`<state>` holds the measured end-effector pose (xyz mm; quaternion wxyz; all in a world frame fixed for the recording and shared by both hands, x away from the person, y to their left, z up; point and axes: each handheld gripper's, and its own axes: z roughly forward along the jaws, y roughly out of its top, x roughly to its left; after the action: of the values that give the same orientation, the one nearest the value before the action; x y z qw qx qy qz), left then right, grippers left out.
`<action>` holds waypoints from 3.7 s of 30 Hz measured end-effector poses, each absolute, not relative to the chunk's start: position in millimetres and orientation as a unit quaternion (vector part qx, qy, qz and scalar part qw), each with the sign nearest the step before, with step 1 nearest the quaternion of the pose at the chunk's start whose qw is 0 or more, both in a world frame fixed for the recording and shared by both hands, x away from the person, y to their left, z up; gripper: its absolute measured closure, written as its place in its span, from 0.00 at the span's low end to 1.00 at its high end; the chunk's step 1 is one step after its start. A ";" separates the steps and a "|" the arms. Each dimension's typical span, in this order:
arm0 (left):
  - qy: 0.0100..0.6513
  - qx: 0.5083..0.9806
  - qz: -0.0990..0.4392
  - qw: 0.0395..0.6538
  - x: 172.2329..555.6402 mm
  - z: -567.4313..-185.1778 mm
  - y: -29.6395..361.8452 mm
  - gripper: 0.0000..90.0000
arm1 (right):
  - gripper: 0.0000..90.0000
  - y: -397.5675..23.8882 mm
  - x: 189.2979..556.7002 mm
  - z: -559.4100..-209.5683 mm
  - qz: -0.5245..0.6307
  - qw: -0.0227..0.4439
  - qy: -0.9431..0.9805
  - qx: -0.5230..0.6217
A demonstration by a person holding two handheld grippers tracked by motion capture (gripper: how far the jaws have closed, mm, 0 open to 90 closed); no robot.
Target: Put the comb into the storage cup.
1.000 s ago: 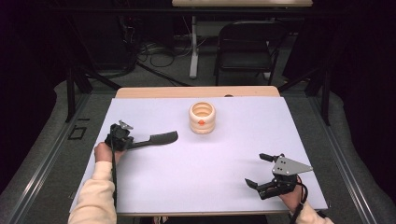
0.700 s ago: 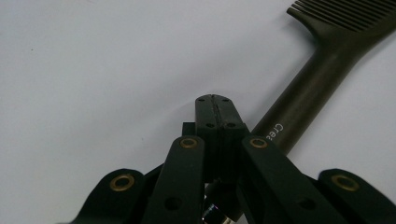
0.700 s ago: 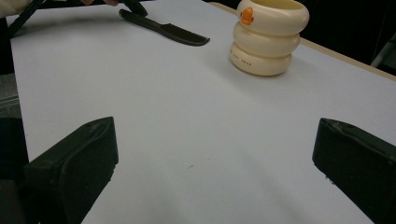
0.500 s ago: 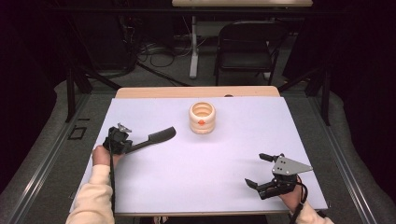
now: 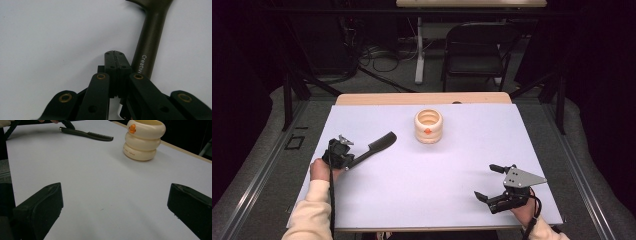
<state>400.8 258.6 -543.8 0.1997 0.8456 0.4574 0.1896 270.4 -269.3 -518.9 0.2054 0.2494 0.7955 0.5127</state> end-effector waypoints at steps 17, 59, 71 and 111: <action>0.447 0.834 0.225 0.233 400.1 -523.7 261.8 0.60 | 0.00 -268.9 271.0 -519.3 0.511 0.205 0.797 0.249; 0.354 0.903 0.185 0.159 421.0 -521.5 209.2 0.20 | 0.00 -266.6 272.2 -520.6 0.510 0.198 0.800 0.248; 0.335 0.919 0.169 0.123 427.4 -523.6 201.3 0.58 | 0.00 -266.2 272.5 -521.0 0.508 0.196 0.801 0.247; 0.352 0.918 0.135 0.125 432.5 -522.5 204.4 0.80 | 0.00 -266.5 271.0 -520.4 0.510 0.194 0.802 0.243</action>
<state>432.5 204.4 -522.5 0.1247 0.9178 0.3520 0.1347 271.0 -266.5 -520.4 0.1942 0.2427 0.8022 0.5098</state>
